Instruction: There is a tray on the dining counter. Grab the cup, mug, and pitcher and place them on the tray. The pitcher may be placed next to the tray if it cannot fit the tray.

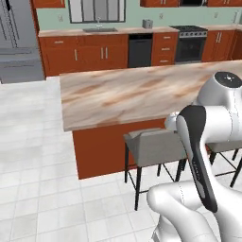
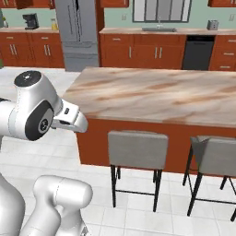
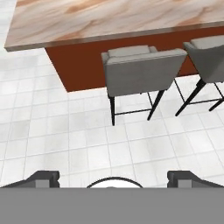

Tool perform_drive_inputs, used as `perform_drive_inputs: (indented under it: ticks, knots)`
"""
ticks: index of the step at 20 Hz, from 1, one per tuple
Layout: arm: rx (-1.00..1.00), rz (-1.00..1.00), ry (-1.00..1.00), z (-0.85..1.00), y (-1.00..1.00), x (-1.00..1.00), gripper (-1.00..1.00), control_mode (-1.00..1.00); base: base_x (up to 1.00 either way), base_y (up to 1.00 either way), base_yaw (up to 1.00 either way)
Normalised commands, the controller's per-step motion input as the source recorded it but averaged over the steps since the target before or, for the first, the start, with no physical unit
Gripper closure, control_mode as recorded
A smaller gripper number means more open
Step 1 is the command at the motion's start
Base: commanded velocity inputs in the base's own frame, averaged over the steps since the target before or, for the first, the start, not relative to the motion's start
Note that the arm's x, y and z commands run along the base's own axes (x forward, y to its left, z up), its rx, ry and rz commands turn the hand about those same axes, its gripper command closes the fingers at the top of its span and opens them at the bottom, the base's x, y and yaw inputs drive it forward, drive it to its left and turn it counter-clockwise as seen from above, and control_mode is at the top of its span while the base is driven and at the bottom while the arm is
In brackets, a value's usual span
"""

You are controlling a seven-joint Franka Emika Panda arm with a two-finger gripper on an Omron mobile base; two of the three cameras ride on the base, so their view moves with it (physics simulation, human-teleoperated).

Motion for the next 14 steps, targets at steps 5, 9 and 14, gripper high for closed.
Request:
perform_drive_inputs:
  ticks: [5,9,14]
  knots:
    - [0.0,0.0,0.0,0.0,0.0,0.0,-1.0,1.0,0.0,1.0,0.0]
    - [0.0,0.0,0.0,0.0,0.0,0.0,-1.0,1.0,0.0,1.0,0.0]
    - [0.0,0.0,0.0,0.0,0.0,0.0,-1.0,1.0,0.0,1.0,0.0]
